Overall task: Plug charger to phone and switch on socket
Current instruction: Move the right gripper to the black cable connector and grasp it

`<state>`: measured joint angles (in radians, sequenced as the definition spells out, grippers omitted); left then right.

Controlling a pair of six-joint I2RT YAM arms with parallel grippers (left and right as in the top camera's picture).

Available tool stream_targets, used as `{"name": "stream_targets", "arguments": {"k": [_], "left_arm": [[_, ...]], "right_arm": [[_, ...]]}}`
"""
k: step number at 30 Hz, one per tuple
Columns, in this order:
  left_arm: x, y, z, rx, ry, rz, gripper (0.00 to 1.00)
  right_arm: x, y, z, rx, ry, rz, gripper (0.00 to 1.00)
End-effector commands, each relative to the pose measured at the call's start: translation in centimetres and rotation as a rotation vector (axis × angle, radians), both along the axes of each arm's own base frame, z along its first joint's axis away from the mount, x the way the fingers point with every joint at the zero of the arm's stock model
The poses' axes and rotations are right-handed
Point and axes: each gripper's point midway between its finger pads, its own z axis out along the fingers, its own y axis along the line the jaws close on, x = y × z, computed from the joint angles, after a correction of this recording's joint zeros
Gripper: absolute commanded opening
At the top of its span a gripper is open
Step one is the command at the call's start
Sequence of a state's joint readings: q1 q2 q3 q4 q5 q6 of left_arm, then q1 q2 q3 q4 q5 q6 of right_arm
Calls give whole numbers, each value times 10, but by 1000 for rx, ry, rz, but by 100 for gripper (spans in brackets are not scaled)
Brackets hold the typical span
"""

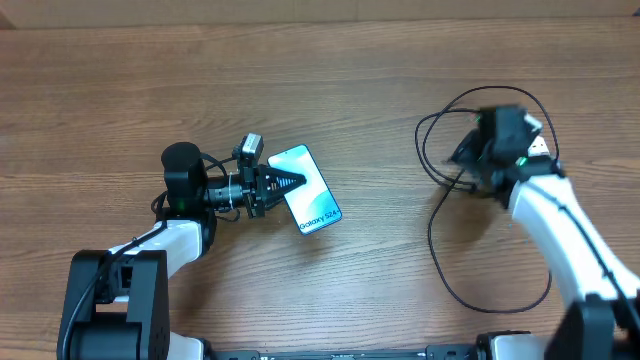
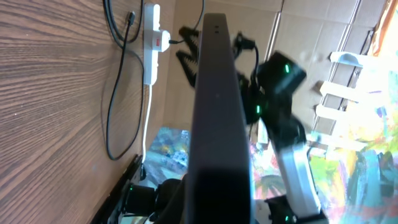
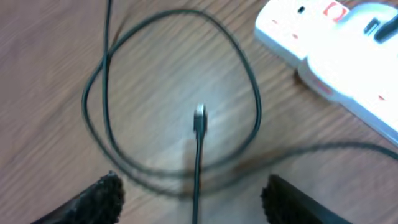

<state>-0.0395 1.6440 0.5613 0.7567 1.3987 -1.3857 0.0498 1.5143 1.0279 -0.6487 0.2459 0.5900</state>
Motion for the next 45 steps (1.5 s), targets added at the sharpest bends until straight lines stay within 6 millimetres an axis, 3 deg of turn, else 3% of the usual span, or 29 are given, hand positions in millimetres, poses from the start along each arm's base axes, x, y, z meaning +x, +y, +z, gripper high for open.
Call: {"name": "stream_targets", "arguments": {"k": [1,10,19,23,31,32,35,36,40,45], "left_arm": [[2,-1,5,-4,-19,-7,4],[2,-1,5,-3,-19,-5,4],[4,0,5,1,-20,7,4],[4,0,4,1,-19,6,4],[3,0,5,-1,-19,3,4],[3,0,5,-1,-19,2,4],[3,0,5,-1,-19,2,4],[3,0,5,-1,-20,2,4],[1,0,5,-5,-23,-10,4],[8,0,14,0,-93,-9,4]], "right_arm": [[15,5,-18,53,69,97,66],[11,3,-78,38,236,114,63],[22,7,-83,35,206,125,59],[16,13,-99,35,253,139,46],[14,11,-109,26,276,134,44],[14,12,-112,29,279,136,41],[13,12,-118,29,294,137,14],[15,12,-118,27,286,141,4],[27,14,-98,12,264,199,4],[42,14,-36,3,217,215,4]]}}
